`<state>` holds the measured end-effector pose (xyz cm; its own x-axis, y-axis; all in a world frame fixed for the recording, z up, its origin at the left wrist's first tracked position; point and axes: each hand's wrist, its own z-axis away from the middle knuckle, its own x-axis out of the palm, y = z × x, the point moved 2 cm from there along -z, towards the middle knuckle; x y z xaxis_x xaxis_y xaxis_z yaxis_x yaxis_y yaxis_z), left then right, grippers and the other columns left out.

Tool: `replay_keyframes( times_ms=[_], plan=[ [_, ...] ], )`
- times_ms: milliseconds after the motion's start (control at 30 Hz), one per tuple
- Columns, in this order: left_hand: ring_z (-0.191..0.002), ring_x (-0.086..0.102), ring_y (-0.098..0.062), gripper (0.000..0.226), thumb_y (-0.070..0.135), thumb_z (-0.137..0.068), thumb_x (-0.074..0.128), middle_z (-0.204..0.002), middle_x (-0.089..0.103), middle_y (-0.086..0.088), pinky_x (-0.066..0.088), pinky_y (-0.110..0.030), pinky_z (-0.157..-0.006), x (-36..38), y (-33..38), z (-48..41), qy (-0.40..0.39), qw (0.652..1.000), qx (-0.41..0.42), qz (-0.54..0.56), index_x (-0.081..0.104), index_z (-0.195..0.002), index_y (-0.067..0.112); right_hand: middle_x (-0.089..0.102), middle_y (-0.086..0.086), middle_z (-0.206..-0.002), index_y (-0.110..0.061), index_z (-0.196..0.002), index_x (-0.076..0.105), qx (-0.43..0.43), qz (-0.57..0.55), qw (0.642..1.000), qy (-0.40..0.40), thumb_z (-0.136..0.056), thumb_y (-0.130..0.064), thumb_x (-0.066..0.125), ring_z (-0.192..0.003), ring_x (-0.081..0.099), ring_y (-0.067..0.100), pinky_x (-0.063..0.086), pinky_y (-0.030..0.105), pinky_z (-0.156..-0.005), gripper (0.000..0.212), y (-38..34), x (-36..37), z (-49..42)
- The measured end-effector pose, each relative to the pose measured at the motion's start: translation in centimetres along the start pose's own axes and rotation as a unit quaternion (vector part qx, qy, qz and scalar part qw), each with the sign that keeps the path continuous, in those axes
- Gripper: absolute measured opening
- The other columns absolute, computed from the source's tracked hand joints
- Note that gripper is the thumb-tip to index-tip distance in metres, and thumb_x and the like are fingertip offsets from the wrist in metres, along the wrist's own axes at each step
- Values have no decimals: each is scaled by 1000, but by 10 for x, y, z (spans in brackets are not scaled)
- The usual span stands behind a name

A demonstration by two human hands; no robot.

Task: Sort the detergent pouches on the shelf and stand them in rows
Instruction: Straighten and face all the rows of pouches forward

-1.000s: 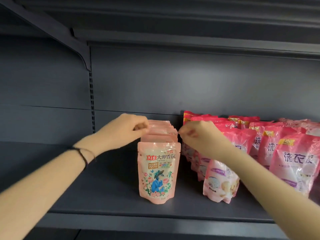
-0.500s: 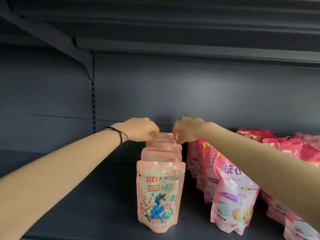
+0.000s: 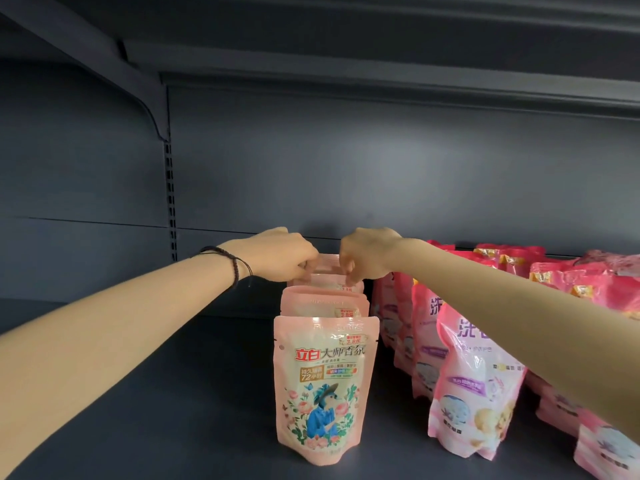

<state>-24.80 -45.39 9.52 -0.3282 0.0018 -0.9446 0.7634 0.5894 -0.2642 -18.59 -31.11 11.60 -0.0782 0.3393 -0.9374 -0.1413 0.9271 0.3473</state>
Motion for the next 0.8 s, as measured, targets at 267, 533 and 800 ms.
replay_keyframes(
  times_ms=[267,533,800],
  plan=[
    [-64,45,-1,16,34,-97,49,-80,61,15,35,-30,-93,3,-10,9,4,1000,-13,-28,61,-95,25,70,-1,-109,-16,-107,71,-2,3,1000,21,-88,-33,65,-106,62,22,43,30,-67,26,-9,0,-9],
    [-79,54,-10,14,34,-96,50,-82,59,15,36,-27,-72,0,-7,19,-12,999,-42,-3,61,-96,25,72,4,-107,-14,-108,67,-25,-29,999,-35,-91,-37,61,-102,66,23,46,29,-68,29,-11,-2,-5],
    [-79,57,2,19,42,-92,47,-85,63,17,39,-13,-63,-35,27,77,160,965,-39,203,64,-88,34,72,-3,-79,-16,-81,70,-40,-210,972,92,-94,-34,53,-75,68,12,50,24,-64,28,-4,-23,45]
  ],
)
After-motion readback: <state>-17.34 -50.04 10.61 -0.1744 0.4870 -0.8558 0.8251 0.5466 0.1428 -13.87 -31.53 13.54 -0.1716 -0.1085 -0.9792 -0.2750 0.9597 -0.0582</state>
